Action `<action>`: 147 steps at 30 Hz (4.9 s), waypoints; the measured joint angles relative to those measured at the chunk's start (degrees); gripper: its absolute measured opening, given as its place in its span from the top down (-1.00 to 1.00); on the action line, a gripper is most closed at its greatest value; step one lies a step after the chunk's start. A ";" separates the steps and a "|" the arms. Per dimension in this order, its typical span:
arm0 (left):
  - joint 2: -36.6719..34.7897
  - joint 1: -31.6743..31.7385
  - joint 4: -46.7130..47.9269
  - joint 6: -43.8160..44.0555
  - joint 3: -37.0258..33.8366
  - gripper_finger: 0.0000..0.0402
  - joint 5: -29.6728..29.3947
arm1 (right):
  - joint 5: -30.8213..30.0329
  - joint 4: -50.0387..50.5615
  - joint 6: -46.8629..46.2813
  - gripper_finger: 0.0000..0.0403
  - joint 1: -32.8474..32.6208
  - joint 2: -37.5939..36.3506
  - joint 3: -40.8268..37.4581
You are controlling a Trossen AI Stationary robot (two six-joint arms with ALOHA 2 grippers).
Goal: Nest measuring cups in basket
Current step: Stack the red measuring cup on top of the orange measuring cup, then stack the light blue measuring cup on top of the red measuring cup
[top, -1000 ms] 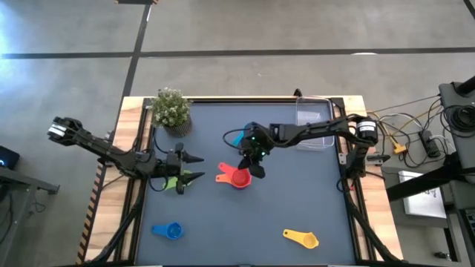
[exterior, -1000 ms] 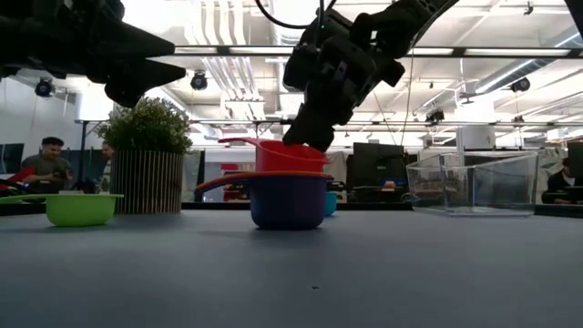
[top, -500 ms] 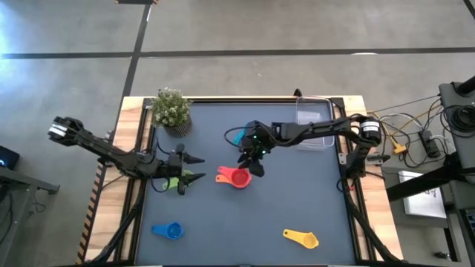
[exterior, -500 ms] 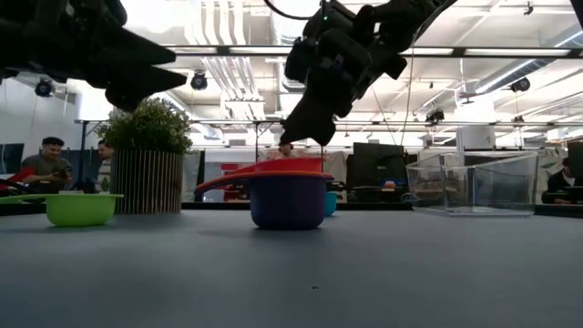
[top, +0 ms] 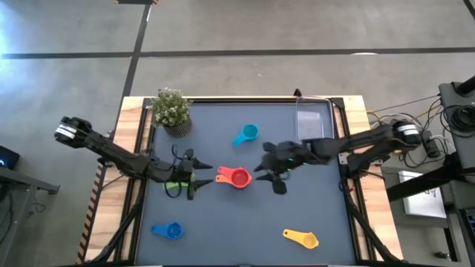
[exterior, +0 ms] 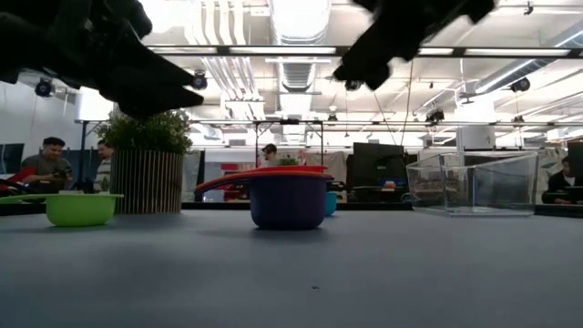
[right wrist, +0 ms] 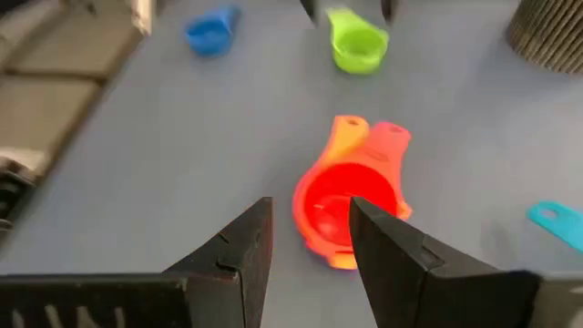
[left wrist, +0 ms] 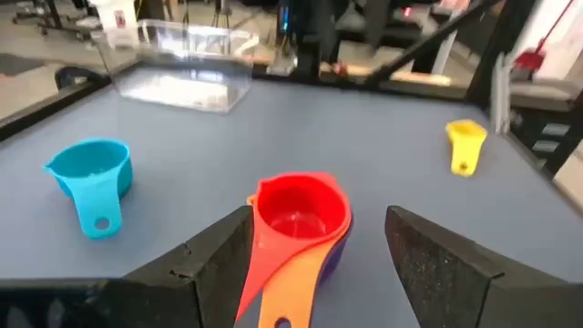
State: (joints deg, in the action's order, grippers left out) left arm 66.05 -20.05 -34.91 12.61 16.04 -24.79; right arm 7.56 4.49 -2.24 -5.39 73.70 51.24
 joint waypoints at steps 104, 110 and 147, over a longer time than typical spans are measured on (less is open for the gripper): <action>-1.84 10.13 25.08 -3.12 17.10 -0.14 25.28 | -20.82 -20.53 -10.58 0.33 -4.06 -17.25 -24.41; -4.62 9.93 -9.06 -2.60 1.04 -0.11 25.22 | -22.05 -8.15 -11.31 0.33 0.36 -16.14 -19.17; 3.62 9.92 -31.79 -0.53 -5.97 -0.01 25.41 | -4.42 25.74 20.17 0.33 26.07 25.24 21.62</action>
State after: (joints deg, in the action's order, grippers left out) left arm 69.67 -10.13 -66.70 12.08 10.07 0.62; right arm 3.13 30.23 17.93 20.67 98.93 72.86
